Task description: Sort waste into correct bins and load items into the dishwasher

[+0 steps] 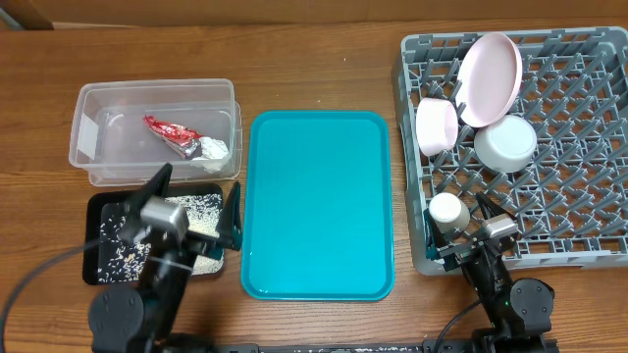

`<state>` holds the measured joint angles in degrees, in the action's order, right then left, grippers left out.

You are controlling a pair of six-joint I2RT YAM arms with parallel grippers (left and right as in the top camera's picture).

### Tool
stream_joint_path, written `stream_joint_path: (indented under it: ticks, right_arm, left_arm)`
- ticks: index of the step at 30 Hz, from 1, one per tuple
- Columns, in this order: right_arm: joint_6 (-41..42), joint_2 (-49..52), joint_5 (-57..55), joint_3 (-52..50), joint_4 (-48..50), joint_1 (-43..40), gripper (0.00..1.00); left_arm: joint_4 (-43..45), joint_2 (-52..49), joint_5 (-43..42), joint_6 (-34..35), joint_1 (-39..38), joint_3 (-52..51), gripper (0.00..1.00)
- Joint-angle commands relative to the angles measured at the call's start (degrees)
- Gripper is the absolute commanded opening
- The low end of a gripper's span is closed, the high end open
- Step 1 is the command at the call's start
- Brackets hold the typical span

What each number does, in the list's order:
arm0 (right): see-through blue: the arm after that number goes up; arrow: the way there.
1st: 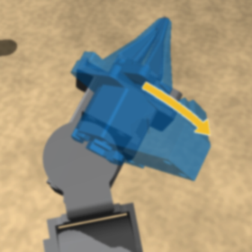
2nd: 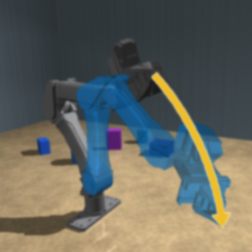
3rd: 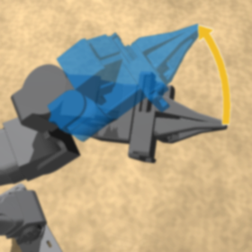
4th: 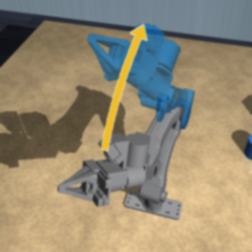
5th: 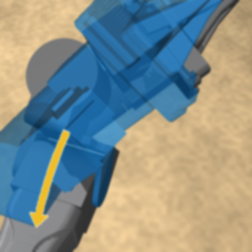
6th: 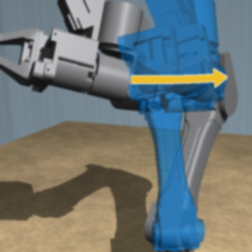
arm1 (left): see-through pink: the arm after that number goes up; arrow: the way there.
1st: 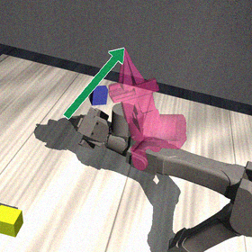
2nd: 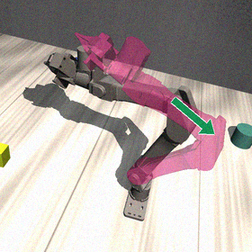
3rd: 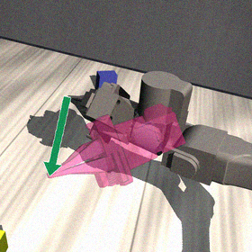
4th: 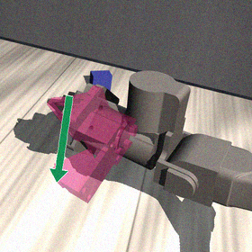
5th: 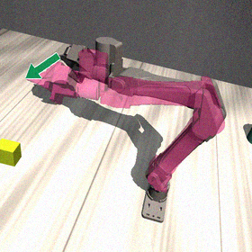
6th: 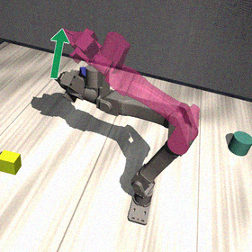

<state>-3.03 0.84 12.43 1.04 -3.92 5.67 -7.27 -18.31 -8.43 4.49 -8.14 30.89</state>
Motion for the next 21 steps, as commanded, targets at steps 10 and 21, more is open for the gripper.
stream_joint_path:
  ticks: [10, 21]
  right_arm:
    - [-0.02, -0.5, -0.37, -0.57, 0.37, -0.17, 1.0]
    - [-0.02, -0.5, -0.37, -0.57, 0.37, -0.17, 1.0]
  left_arm:
    - [10.75, 17.84, 0.76, 1.11, 0.26, -19.89, 1.0]
    - [17.31, 18.12, 2.91, 1.09, 0.15, -30.62, 1.0]
